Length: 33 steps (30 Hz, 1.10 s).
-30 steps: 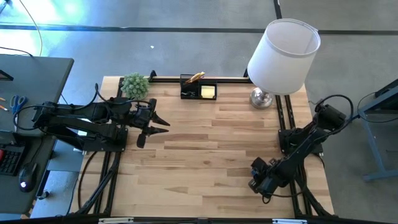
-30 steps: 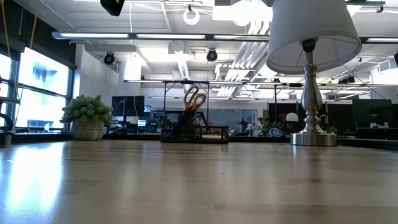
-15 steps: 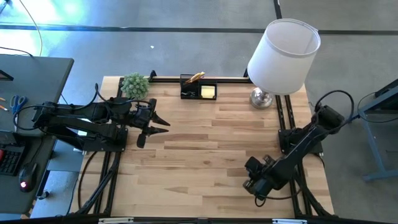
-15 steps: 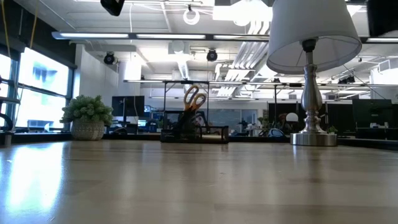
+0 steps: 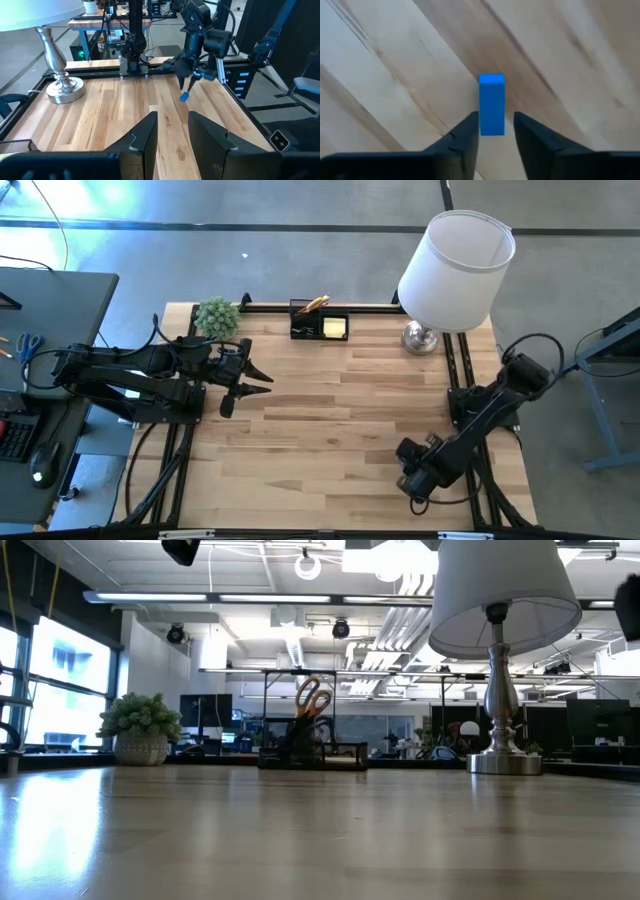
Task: Pick and place office supplies into organizer
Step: Put the eraser into the bottom left slot of the desk organizer
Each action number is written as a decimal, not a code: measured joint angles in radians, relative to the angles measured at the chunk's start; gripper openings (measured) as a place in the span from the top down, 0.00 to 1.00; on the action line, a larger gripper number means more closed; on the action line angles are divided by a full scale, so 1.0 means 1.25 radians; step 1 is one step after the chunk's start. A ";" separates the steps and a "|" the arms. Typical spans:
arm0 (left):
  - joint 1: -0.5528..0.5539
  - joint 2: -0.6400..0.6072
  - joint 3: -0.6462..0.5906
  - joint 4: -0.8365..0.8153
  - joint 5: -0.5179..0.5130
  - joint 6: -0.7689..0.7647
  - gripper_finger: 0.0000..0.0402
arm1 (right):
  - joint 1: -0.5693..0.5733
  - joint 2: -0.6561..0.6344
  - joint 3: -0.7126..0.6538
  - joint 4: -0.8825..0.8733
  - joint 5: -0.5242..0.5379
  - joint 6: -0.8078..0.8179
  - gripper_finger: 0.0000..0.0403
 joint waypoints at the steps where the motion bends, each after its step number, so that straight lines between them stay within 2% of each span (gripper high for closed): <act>1: 0.000 0.000 0.000 0.000 0.000 0.000 0.76 | 0.005 0.007 -0.007 0.016 0.000 0.005 0.69; 7: 0.000 0.000 0.000 -0.001 0.000 0.000 0.76 | 0.018 0.048 -0.021 0.049 -0.029 0.009 0.55; 13: 0.000 0.000 0.000 -0.001 0.000 0.000 0.76 | 0.018 0.069 -0.019 0.044 -0.029 -0.007 0.54; 18: 0.000 0.000 0.000 -0.001 0.000 0.000 0.76 | 0.018 0.069 -0.020 0.044 -0.026 -0.021 0.63; 28: 0.000 0.000 0.000 0.000 0.000 0.000 0.76 | 0.017 0.064 -0.005 0.035 -0.025 -0.061 0.93; 33: 0.000 0.000 0.000 0.000 0.000 0.000 0.76 | 0.015 0.032 0.034 -0.018 0.048 -0.067 0.99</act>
